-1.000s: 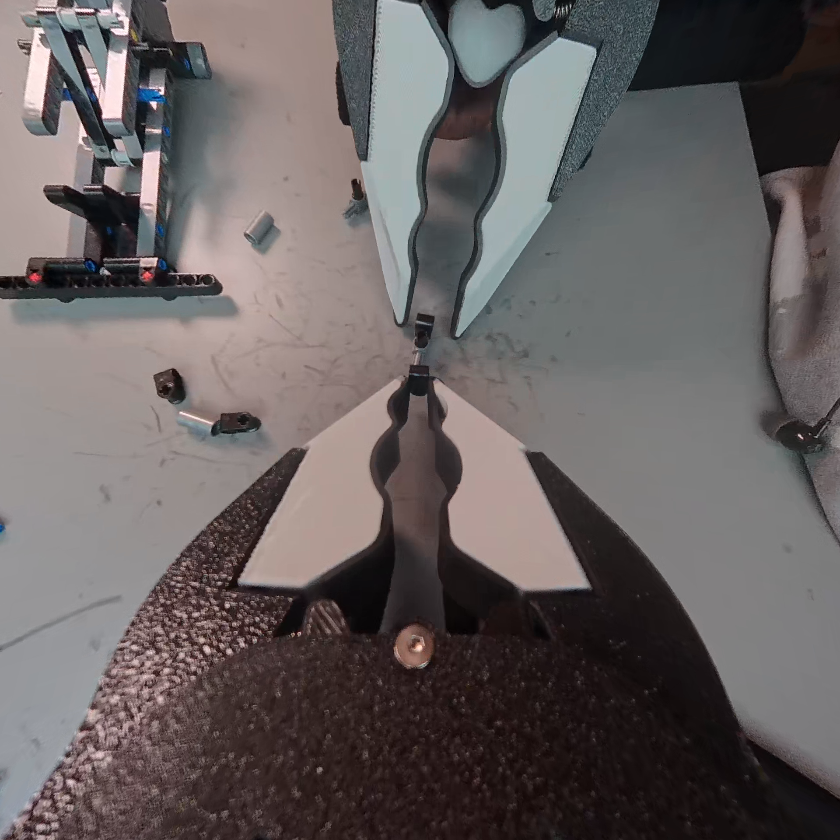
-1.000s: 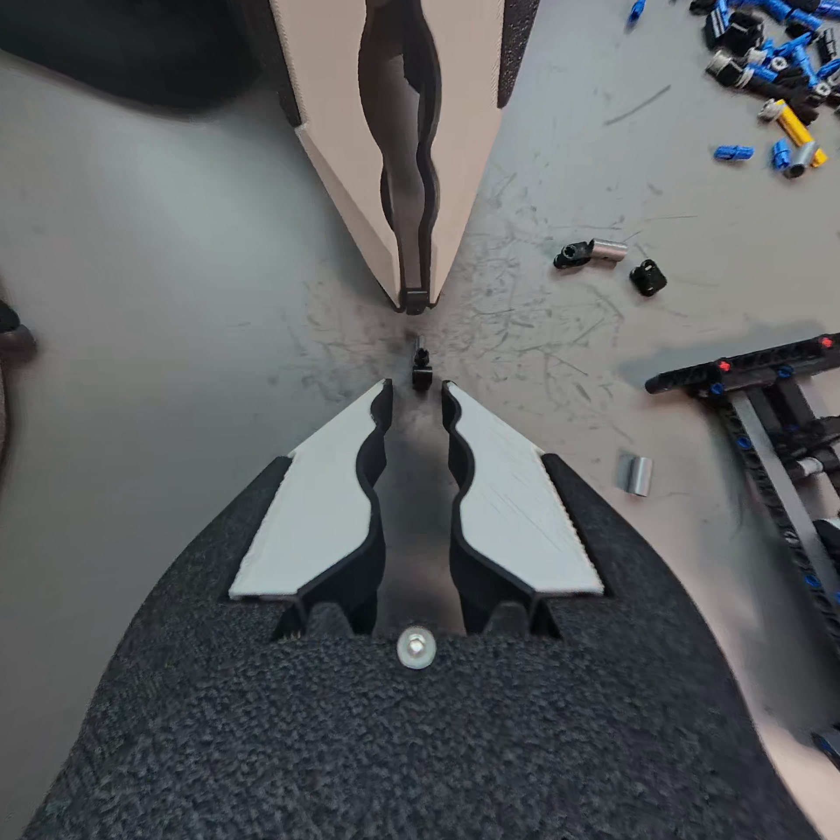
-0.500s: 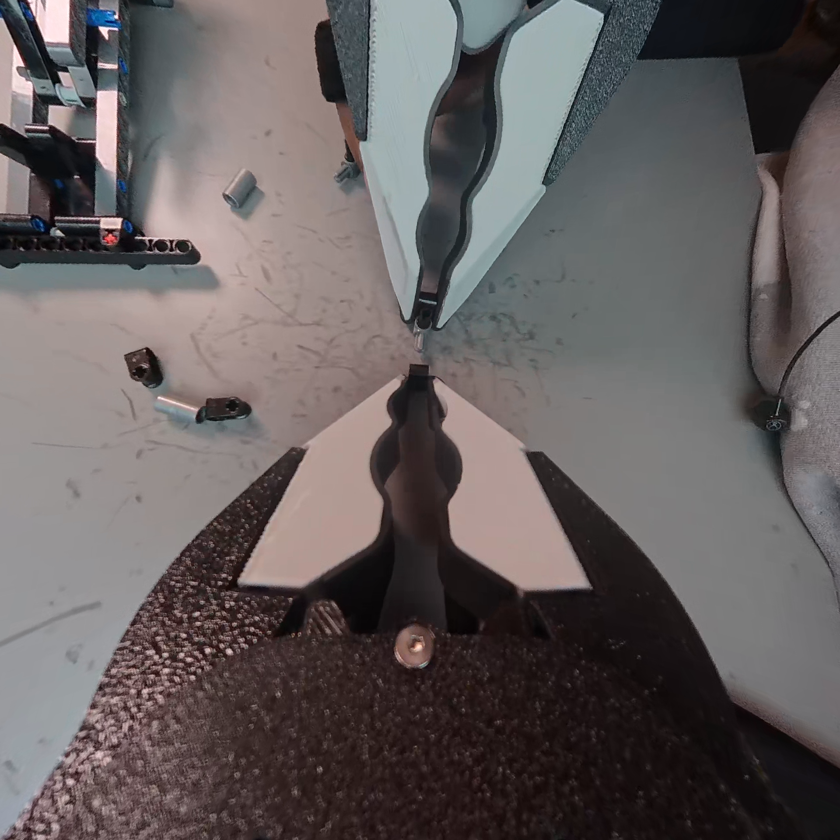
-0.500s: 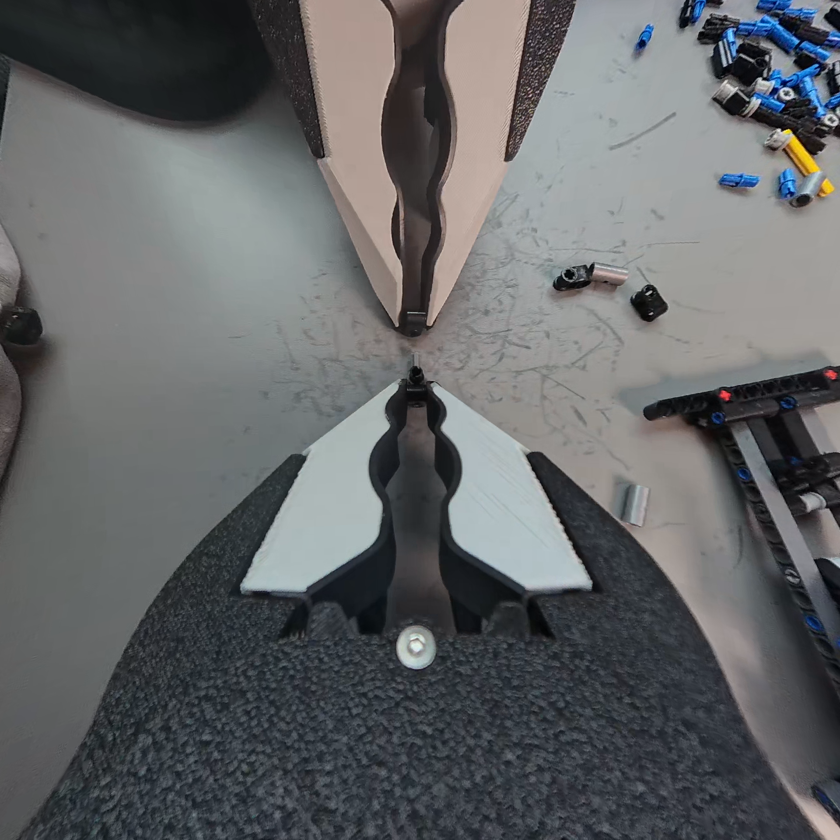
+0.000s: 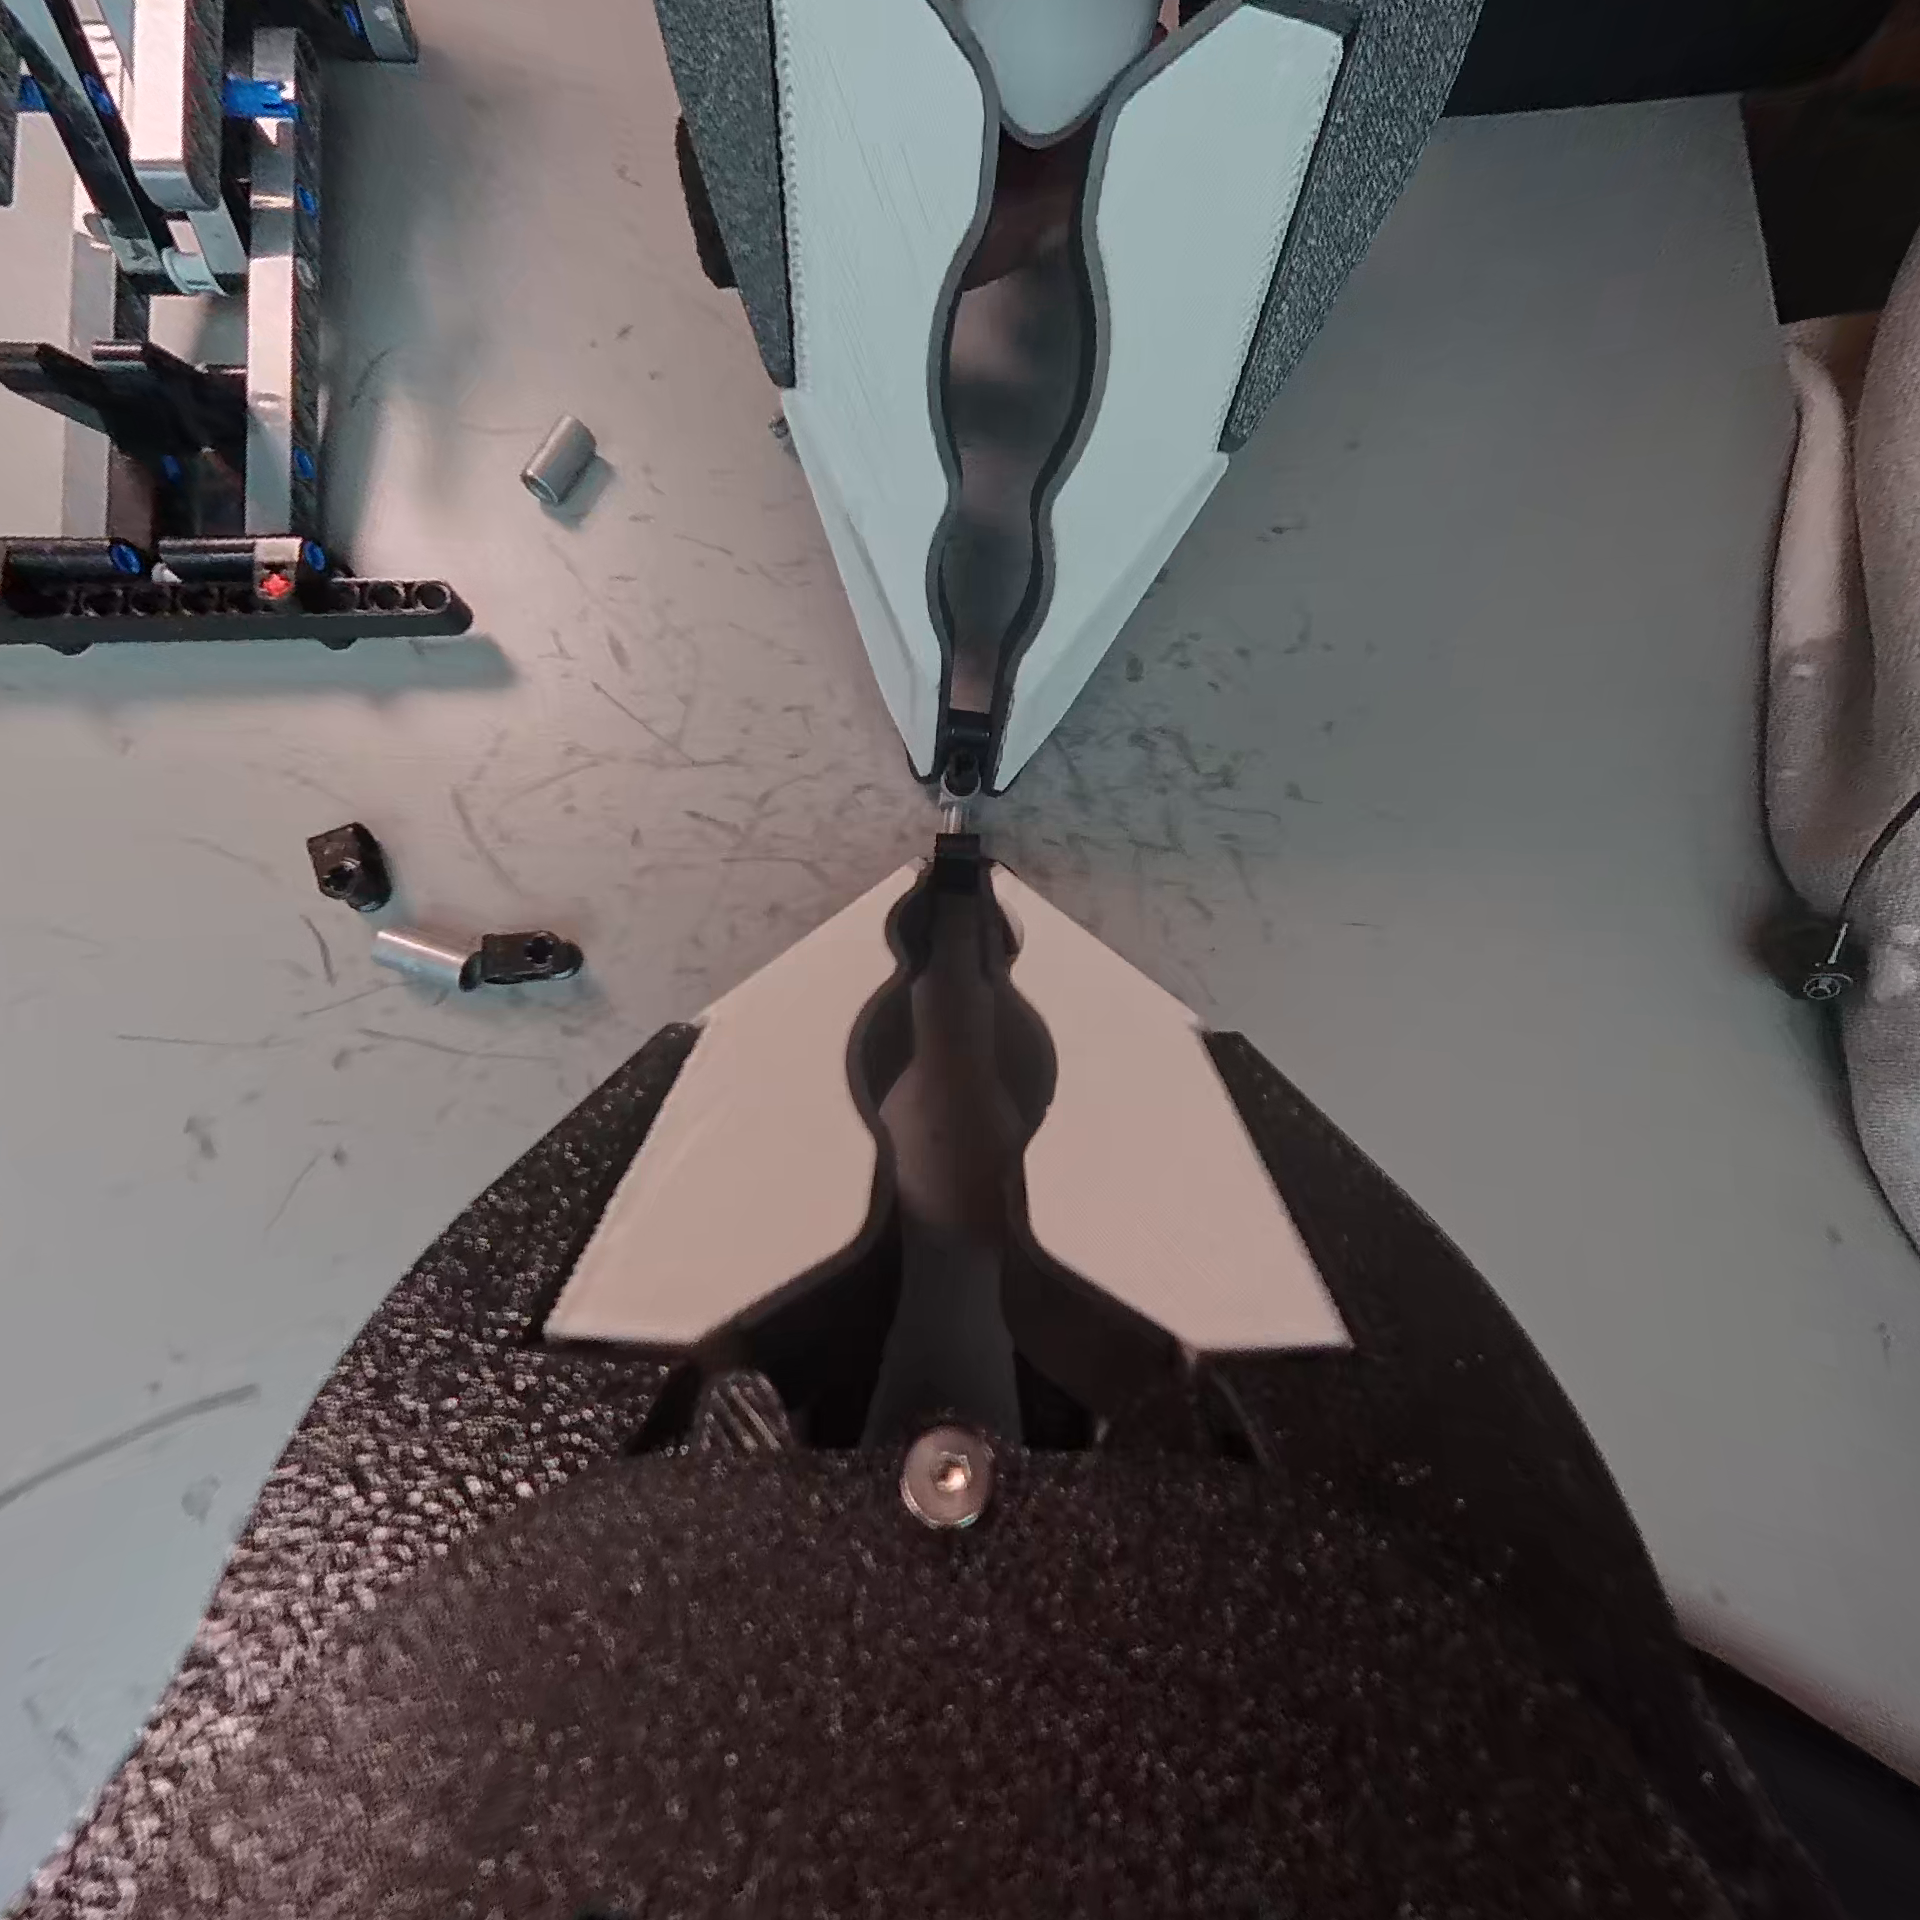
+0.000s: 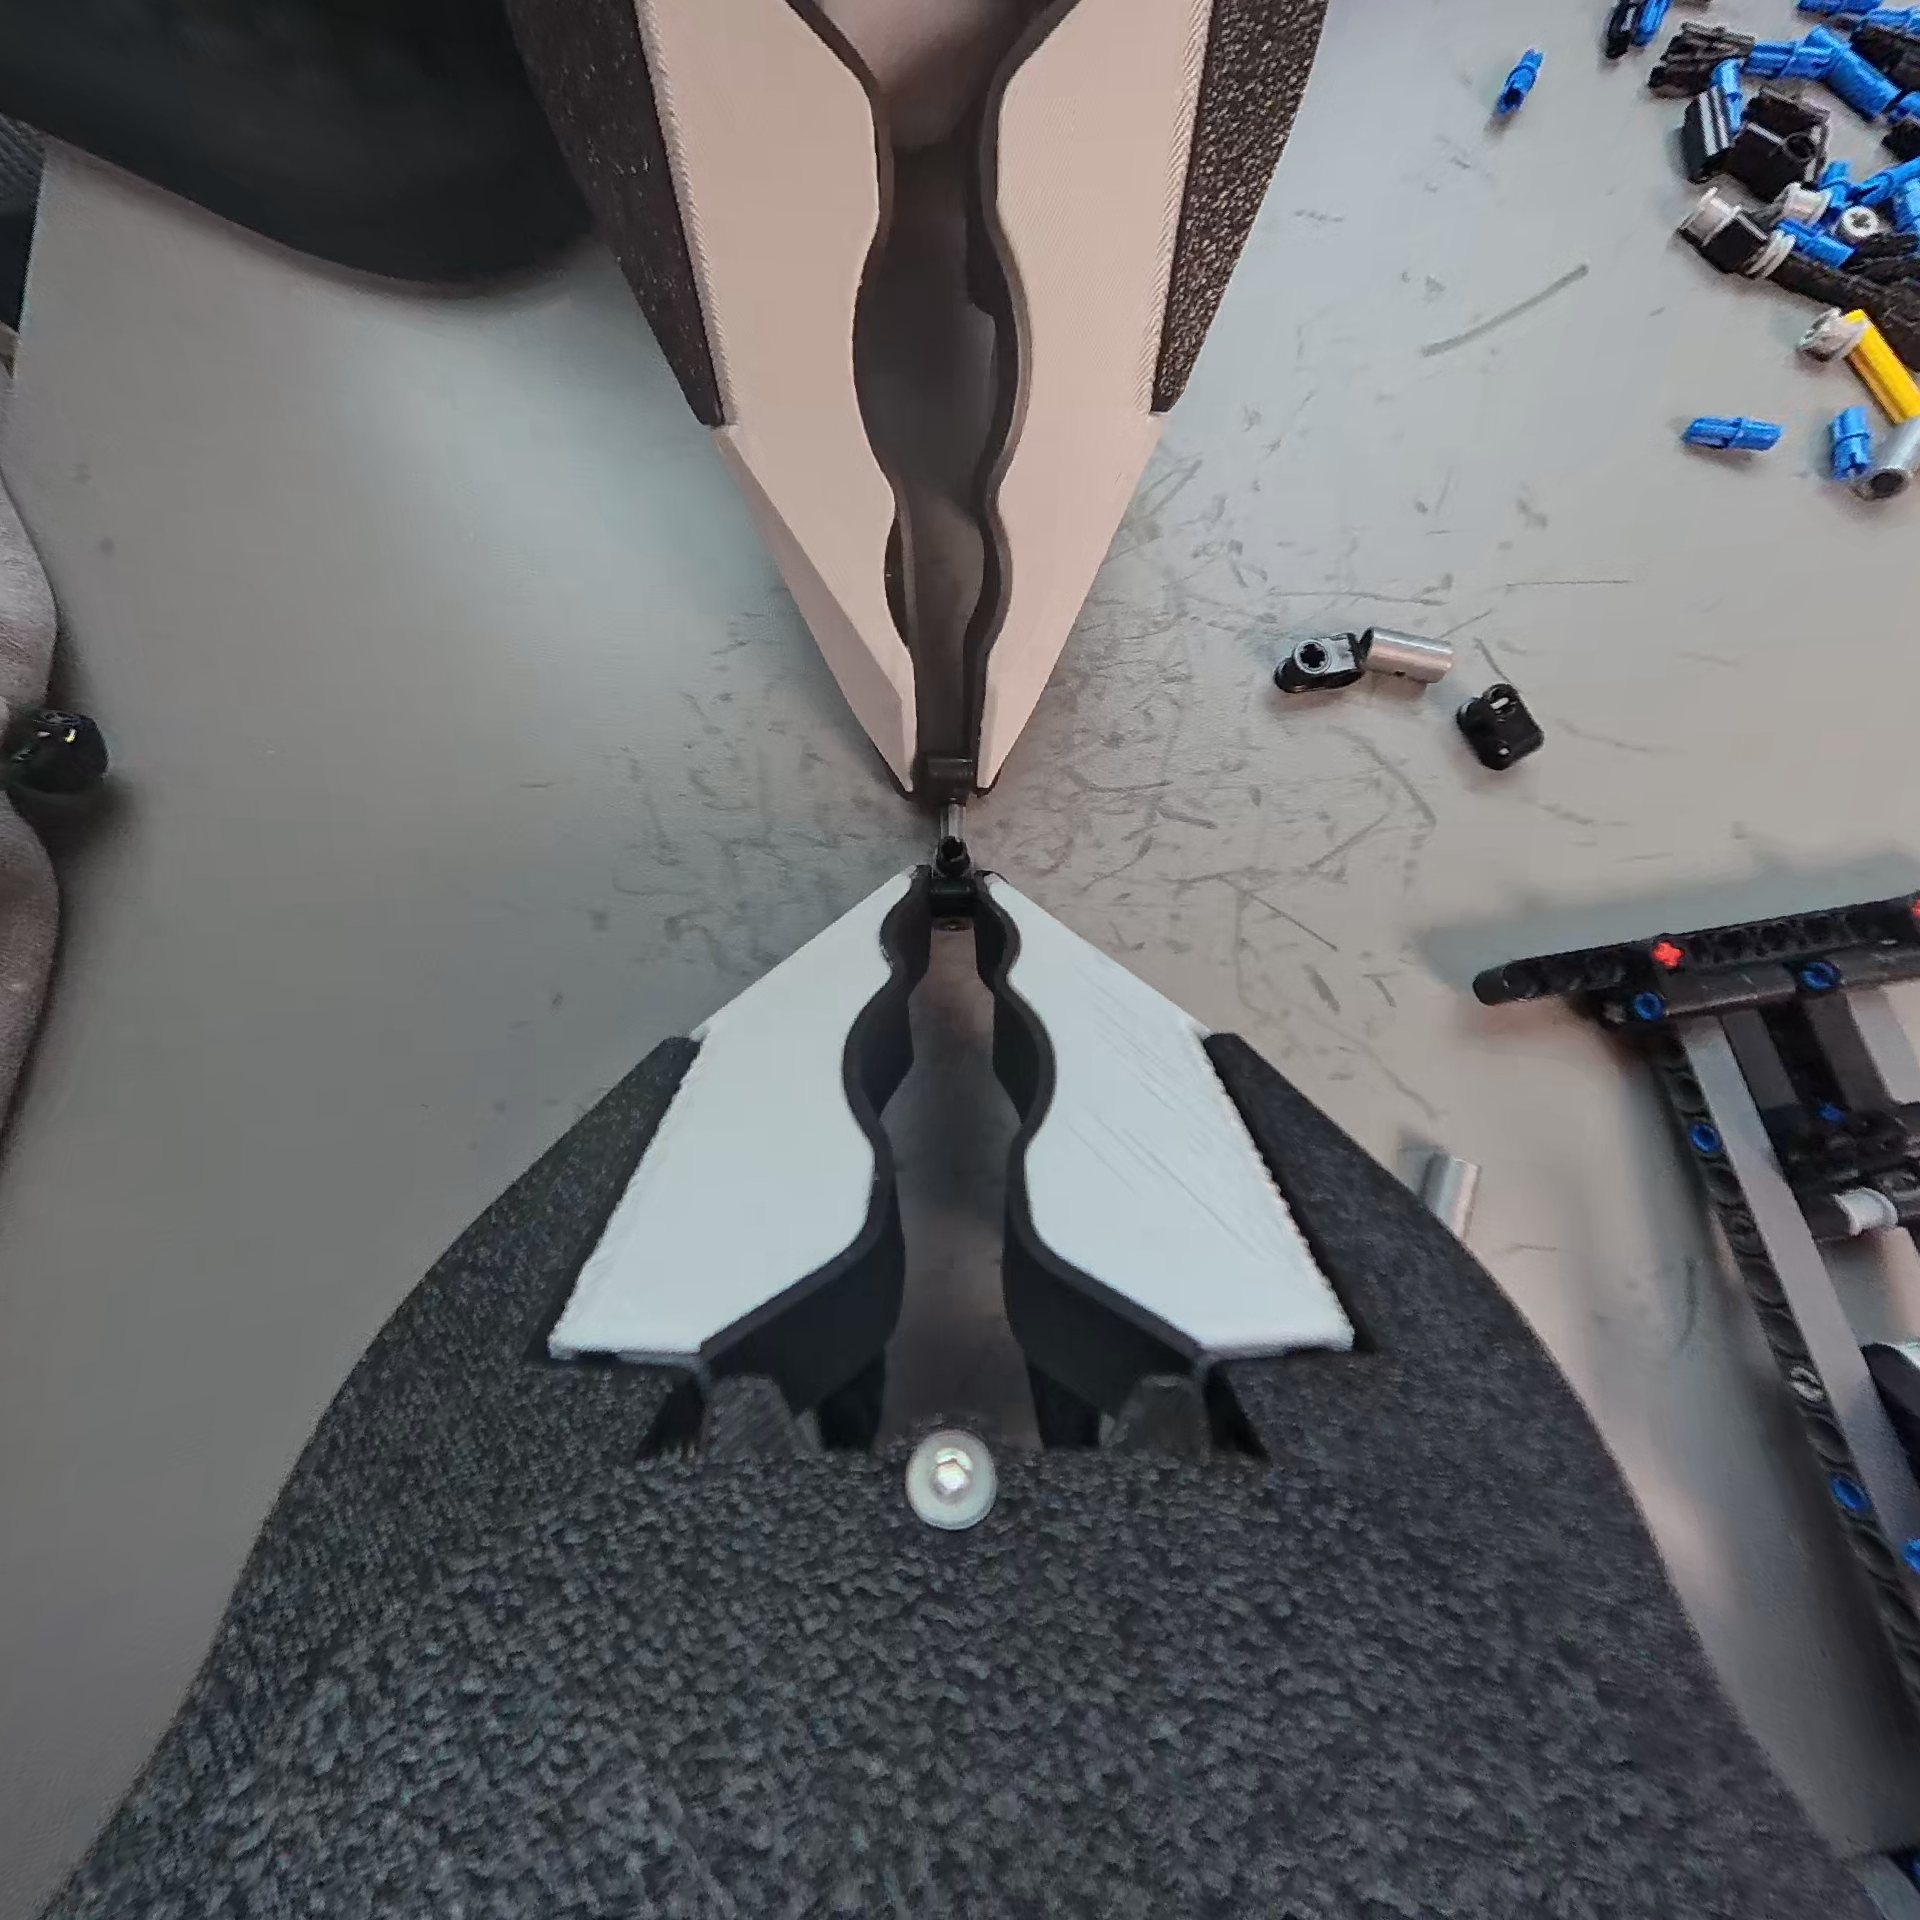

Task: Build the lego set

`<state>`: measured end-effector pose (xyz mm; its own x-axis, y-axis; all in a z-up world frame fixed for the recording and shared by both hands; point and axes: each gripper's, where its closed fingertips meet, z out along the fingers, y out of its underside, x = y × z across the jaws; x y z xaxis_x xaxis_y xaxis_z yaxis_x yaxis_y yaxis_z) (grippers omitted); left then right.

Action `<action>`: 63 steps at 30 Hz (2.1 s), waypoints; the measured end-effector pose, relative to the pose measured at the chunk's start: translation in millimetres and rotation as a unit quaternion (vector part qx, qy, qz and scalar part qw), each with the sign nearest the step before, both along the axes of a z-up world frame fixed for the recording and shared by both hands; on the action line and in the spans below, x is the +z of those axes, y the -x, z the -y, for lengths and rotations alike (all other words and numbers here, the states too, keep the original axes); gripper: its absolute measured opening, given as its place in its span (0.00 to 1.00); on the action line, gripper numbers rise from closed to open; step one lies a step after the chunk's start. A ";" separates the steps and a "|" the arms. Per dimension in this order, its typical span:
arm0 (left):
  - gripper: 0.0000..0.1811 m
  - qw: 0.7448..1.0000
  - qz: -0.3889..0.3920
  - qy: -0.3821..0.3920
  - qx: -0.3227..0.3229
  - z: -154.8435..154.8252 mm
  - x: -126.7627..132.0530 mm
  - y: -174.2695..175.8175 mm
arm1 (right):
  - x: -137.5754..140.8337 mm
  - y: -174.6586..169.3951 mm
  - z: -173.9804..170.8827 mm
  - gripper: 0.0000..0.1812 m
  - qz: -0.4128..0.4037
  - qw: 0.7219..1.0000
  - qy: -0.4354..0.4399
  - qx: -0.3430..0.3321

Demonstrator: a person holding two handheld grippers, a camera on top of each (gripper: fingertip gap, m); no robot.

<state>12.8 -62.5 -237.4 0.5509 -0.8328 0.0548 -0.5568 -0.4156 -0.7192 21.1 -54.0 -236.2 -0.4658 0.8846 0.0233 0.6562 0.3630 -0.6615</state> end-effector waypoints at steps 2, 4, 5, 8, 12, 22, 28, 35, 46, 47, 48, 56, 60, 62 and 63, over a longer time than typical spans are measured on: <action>0.05 1.000 0.001 0.002 0.002 -0.2 0.0 0.0 | 0.1 -0.1 0.5 0.04 0.000 1.000 -0.002 0.003; 0.05 1.000 0.004 0.005 0.004 -0.2 0.1 -0.3 | 0.1 0.2 1.2 0.04 0.000 1.000 -0.004 0.006; 0.05 1.000 0.003 0.005 0.004 -0.1 0.0 -0.3 | 0.2 0.5 1.2 0.04 0.002 1.000 -0.003 0.004; 0.05 1.000 0.000 0.000 0.004 -0.2 0.1 -0.5 | 0.4 1.4 1.6 0.04 0.003 1.000 -0.003 0.004; 0.05 1.000 -0.004 -0.005 0.005 -0.5 0.1 -0.9 | 0.4 3.4 3.1 0.04 0.001 1.000 0.001 0.006; 0.04 1.000 -0.013 -0.018 -0.010 -1.0 0.5 -4.2 | 0.7 6.4 4.9 0.03 -0.010 1.000 0.004 0.004; 0.04 1.000 -0.011 -0.017 -0.014 -1.6 0.4 -4.4 | 0.7 6.3 5.0 0.03 -0.013 1.000 0.002 0.000; 0.05 1.000 -0.011 -0.016 -0.010 -2.0 -0.1 -4.7 | 3.8 -4.4 3.1 0.14 -0.016 1.000 -0.006 0.006; 0.05 0.998 -0.030 -0.046 0.003 -1.6 0.0 -4.1 | 42.1 -42.1 -22.6 0.14 -0.076 0.997 -0.018 0.020; 0.06 0.998 -0.030 -0.047 0.005 -1.8 0.1 -3.8 | 43.6 -43.6 -30.7 0.14 -0.077 0.997 -0.028 0.008; 0.07 0.998 -0.031 -0.048 0.007 -2.2 0.1 -3.4 | 44.8 -45.9 -39.7 0.14 -0.077 0.996 -0.039 -0.003; 0.10 0.998 -0.033 -0.036 0.032 -3.6 0.6 16.6 | 33.7 -65.3 -84.3 0.13 -0.053 0.996 -0.034 -0.071; 0.09 0.998 -0.032 -0.030 0.039 -3.4 1.0 28.8 | 17.7 -72.6 -83.9 0.13 -0.015 0.997 -0.026 -0.067; 0.13 0.999 -0.022 -0.029 0.040 -2.9 3.9 30.5 | 12.4 -72.6 -82.4 0.14 -0.005 0.998 -0.028 -0.064; 0.15 0.999 -0.008 -0.031 0.035 -1.9 7.5 27.5 | 10.1 -72.2 -80.6 0.14 -0.001 0.998 -0.029 -0.061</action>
